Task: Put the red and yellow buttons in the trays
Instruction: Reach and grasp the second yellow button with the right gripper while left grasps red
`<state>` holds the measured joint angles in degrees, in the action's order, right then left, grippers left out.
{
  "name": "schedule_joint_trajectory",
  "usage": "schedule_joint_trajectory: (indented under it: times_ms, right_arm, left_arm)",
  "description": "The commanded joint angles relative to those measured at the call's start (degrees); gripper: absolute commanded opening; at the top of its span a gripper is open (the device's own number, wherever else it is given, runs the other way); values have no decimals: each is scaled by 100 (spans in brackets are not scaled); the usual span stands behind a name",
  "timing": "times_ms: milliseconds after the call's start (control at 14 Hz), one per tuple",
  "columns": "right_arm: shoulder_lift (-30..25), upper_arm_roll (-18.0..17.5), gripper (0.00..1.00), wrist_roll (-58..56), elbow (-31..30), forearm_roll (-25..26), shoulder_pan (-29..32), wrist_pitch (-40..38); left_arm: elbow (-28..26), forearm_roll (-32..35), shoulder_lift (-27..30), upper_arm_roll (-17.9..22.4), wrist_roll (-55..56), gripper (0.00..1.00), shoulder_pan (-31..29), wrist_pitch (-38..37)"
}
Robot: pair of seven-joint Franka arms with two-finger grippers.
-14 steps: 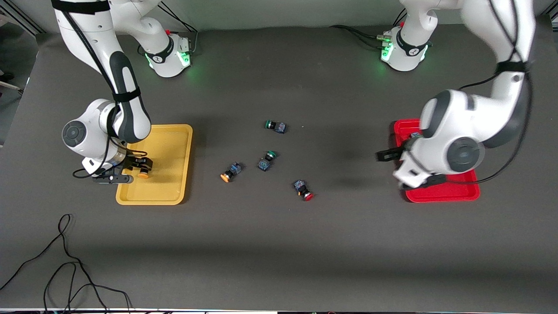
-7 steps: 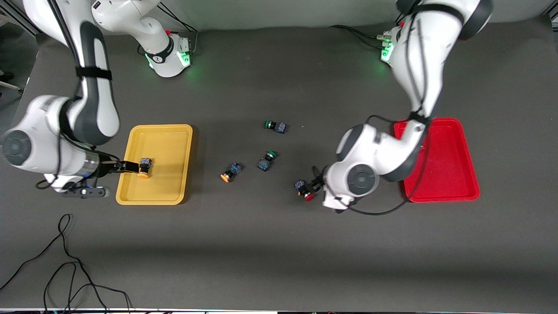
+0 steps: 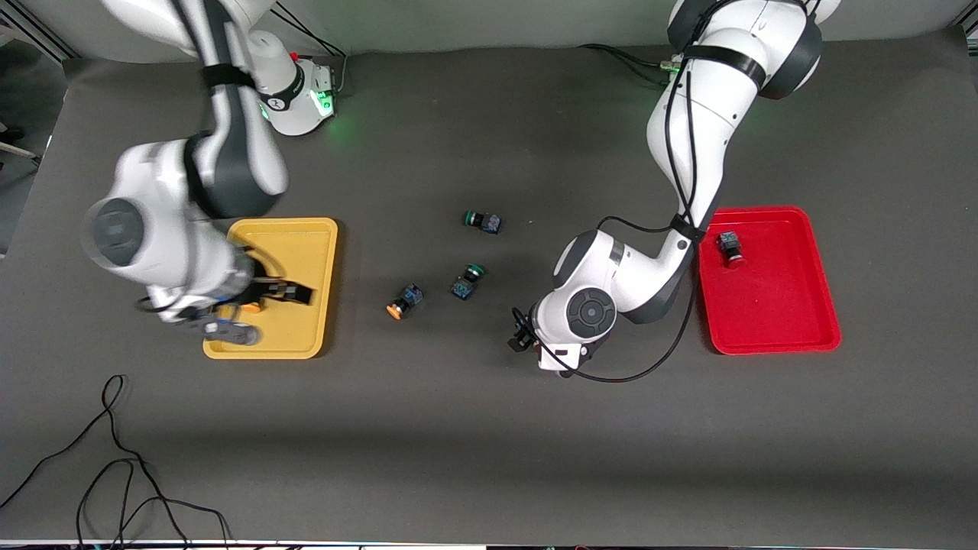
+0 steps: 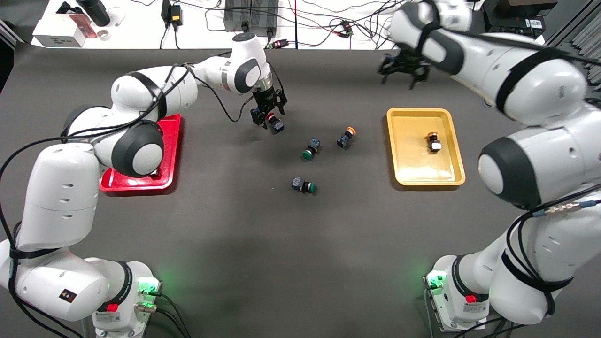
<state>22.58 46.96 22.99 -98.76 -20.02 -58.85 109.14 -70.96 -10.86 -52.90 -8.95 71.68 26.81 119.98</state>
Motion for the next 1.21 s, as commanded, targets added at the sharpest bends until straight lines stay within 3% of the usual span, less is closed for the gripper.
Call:
schedule_joint_trajectory:
  times_ms: [0, 143, 286, 357, 429, 500, 571, 857, 1143]
  right_arm:
    - [448, 41, 100, 1186, 85, -290, -608, 544]
    - [781, -3, 100, 1785, 68, -799, -846, 905]
    - [993, -21, 100, 2111, -37, -959, -874, 1195]
    - [1020, -90, 100, 2121, -299, -1073, -952, 1458]
    - [1038, -108, 100, 2121, -615, -1187, -1057, 1852]
    - [1082, -135, 100, 2121, -922, -1284, -1093, 2213]
    - [1126, -213, 100, 2113, -1134, -1398, -1093, 2443]
    - [1573, -627, 100, 2095, -1330, -2014, -1093, 2989]
    - [1785, -741, 99, 2025, -1321, -2093, -1076, 3113]
  left_arm:
    - [214, 4, -230, 95, 57, 97, 141, 78]
    - [144, 198, -247, 86, 13, 93, 132, 78]
    - [126, 198, -274, 86, -14, 87, 141, 96]
    - [126, 198, -274, 86, -14, 74, 141, 96]
    - [126, 198, -265, 86, -31, 46, 132, 96]
    - [126, 198, -265, 86, -31, 6, 132, 96]
    - [126, 198, -265, 86, -31, 0, 141, 96]
    - [179, 268, -38, 95, -83, 0, 88, -298]
    - [65, 374, 717, 112, -1171, 0, -333, -1913]
